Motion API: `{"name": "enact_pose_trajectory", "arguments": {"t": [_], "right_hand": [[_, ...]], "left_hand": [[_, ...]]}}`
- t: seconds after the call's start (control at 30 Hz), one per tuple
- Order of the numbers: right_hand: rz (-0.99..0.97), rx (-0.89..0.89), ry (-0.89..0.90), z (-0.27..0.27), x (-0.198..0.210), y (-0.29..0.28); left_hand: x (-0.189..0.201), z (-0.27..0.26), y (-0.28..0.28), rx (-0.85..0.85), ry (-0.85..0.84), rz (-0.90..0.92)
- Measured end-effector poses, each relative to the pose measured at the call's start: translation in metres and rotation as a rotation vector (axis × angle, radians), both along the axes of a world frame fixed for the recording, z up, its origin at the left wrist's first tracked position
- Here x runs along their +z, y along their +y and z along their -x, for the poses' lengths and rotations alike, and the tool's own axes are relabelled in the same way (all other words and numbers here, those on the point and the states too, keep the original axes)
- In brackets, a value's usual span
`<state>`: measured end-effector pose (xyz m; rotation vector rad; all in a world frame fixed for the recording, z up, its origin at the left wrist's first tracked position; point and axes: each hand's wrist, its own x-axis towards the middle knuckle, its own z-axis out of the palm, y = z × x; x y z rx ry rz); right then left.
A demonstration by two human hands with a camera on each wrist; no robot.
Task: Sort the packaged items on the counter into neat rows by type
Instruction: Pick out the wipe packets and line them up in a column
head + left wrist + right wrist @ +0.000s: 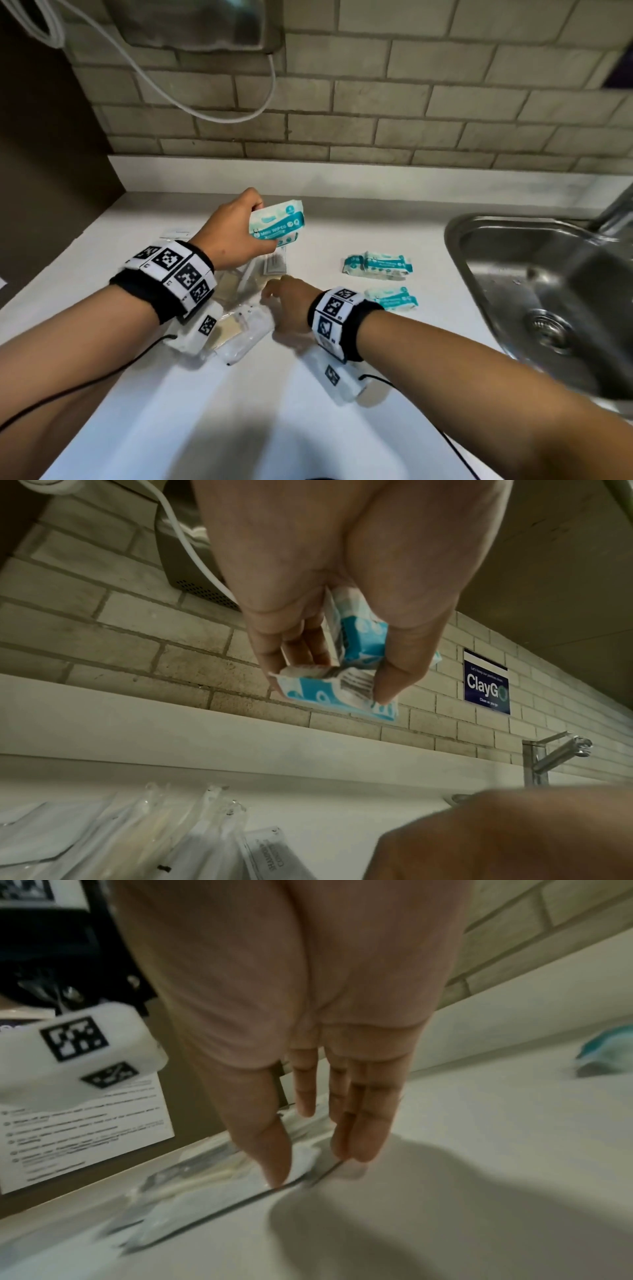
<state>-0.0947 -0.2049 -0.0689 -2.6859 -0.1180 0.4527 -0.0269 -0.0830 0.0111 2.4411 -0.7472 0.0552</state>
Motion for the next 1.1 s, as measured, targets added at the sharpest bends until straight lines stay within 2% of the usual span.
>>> {"name": "enact_pose_trajectory", "arguments": {"t": [0.1,0.23,0.33,0.4,0.5,0.73,1.1], "right_hand": [[0.021,-0.052,0.004,0.004,0.017,-0.042],[0.104,-0.211,-0.041,0.002,0.032,-0.107],[0.269,-0.279,-0.109,-0.002,0.038,-0.148],[0.346,-0.285,-0.033,-0.006,0.038,-0.170],[0.282,-0.289,0.101,-0.020,0.034,-0.198],[0.036,-0.394,-0.099,-0.041,0.037,-0.213],[0.098,-0.292,-0.100,-0.076,0.039,-0.213]], "left_hand": [[-0.004,0.001,-0.015,-0.033,0.007,-0.003],[-0.013,0.000,-0.044,-0.072,0.024,0.028],[-0.021,-0.003,-0.065,-0.114,0.030,0.047],[-0.023,-0.009,-0.079,-0.129,0.030,0.058],[-0.022,-0.027,-0.102,-0.146,0.043,0.056],[-0.025,-0.042,-0.106,-0.151,0.045,0.039],[-0.028,-0.060,-0.100,-0.114,0.084,0.084]]}}
